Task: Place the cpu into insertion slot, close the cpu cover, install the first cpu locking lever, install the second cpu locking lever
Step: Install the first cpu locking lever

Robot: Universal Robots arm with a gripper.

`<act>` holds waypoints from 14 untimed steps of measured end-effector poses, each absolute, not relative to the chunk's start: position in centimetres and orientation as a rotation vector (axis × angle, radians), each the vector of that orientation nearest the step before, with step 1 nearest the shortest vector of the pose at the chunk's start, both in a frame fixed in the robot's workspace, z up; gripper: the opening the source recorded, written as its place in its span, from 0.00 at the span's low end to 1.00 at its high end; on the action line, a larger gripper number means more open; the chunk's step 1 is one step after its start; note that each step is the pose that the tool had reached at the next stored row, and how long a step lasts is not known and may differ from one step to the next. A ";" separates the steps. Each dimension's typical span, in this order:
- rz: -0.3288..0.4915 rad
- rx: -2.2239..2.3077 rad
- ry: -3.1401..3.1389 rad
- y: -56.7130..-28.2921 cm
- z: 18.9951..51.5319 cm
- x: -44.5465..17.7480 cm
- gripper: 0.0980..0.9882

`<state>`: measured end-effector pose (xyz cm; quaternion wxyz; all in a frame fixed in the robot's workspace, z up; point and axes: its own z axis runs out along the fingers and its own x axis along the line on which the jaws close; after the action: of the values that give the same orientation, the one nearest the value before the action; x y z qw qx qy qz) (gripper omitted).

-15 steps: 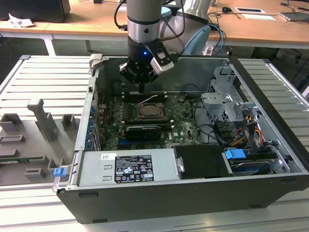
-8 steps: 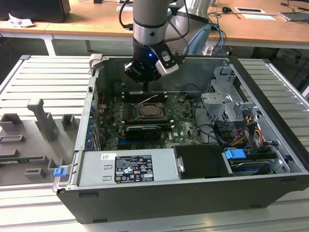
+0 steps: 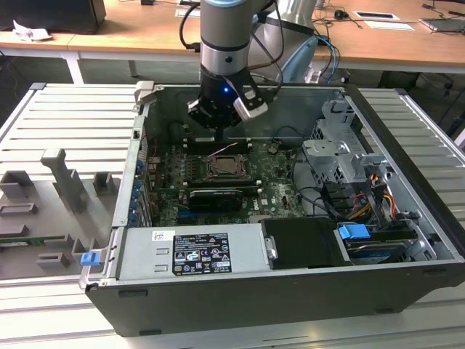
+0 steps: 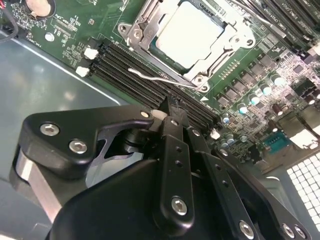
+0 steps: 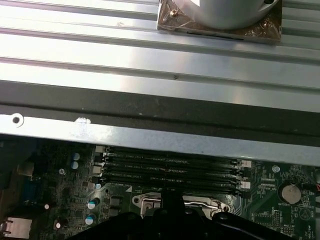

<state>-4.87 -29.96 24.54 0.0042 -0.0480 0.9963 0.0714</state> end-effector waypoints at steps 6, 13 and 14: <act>0.224 -0.151 3.122 -30.0 24.4 -4.8 0.01; 0.289 -0.150 3.114 -30.0 24.2 -4.5 0.01; 0.290 -0.150 3.115 -30.0 24.1 -4.5 0.01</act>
<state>-4.47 -29.96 24.09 0.0049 -0.0479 0.9946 0.0924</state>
